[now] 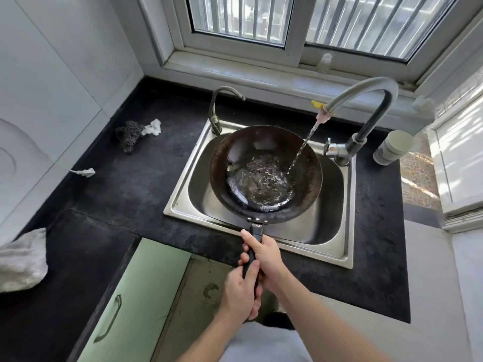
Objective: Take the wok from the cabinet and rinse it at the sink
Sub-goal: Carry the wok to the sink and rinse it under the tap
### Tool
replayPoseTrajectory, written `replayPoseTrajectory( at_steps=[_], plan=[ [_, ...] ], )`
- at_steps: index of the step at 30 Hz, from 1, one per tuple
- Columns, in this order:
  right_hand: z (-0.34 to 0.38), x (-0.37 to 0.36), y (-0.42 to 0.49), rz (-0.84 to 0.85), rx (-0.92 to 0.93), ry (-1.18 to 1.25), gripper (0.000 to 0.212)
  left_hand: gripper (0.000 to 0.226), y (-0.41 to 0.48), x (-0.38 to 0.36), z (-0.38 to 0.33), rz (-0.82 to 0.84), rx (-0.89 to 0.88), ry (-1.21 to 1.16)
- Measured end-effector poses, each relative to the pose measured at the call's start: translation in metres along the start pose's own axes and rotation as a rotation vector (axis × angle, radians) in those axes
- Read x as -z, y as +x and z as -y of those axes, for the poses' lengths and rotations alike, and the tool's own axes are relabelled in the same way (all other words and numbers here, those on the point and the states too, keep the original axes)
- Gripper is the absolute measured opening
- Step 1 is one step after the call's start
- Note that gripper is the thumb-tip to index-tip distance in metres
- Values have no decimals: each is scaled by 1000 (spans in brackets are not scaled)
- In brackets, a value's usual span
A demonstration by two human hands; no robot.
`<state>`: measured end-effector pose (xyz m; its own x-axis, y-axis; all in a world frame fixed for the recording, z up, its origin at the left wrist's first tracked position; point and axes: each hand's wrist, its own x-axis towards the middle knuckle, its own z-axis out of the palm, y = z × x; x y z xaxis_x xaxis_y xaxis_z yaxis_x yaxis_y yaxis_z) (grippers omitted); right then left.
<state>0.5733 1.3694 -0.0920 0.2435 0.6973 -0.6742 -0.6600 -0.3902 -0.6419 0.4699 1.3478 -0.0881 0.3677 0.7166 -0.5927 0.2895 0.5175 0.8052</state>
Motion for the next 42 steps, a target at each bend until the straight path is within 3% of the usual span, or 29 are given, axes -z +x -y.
replayPoseTrajectory(
  at_steps=[9,18,24,35,42],
  plan=[
    [-18,-12,-8,-33,50,11,14,44,-8,24,6,58,-54,51],
    [-9,1,-4,-33,42,-11,17,43,-4,9,3,62,-63,74],
    [4,13,4,-21,32,-48,32,45,4,-10,-3,-5,-39,106],
    [8,-5,7,135,31,-144,28,44,0,4,-10,-99,-43,62],
    [-16,-8,-3,104,30,-112,24,44,-10,18,10,-69,-44,86]
  ],
)
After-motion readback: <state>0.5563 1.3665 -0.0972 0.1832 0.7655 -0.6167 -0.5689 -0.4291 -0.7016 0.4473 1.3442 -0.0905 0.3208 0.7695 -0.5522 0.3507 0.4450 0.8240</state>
